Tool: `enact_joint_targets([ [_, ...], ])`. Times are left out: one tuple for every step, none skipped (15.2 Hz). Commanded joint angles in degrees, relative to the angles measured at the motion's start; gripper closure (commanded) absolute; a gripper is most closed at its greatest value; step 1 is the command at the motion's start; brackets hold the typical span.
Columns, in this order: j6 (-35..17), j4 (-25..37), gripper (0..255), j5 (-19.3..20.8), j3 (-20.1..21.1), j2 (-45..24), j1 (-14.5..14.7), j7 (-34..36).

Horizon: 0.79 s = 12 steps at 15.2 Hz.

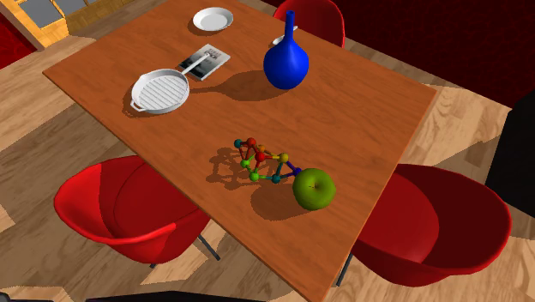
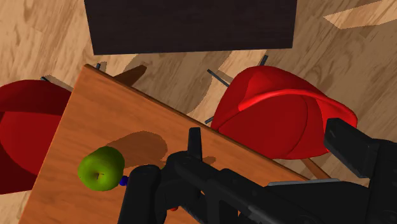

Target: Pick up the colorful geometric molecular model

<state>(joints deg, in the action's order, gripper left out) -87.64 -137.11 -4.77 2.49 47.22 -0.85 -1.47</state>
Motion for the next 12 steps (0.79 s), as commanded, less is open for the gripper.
enact_joint_targets([
  [0.0,0.0,0,0.0,0.0,0.0,0.0,0.0],
  [-1.61,-0.19,0,0.27,-0.54,-1.68,-0.13,-0.85],
  [-3.21,-0.3,0,0.52,-1.07,-3.42,-0.25,-1.68],
  [-4.79,-0.33,0,0.74,-1.6,-5.23,-0.36,-2.51],
  [-6.34,-0.27,0,0.93,-2.12,-7.1,-0.45,-3.33],
  [-7.86,-0.13,0,1.1,-2.62,-9.02,-0.55,-4.15],
  [-9.35,0.09,0,1.24,-3.13,-11.0,-0.62,-4.96],
  [-10.8,0.4,0,1.34,-3.62,-13.02,-0.69,-5.77],
  [-12.21,0.79,0,1.42,-4.1,-15.09,-0.75,-6.58],
  [-13.58,1.26,0,1.46,-4.57,-17.19,-0.8,-7.39],
  [-14.9,1.82,0,1.47,-5.03,-19.34,-0.83,-8.2],
  [-16.16,2.45,0,1.44,-5.47,-21.51,-0.87,-9.01],
])
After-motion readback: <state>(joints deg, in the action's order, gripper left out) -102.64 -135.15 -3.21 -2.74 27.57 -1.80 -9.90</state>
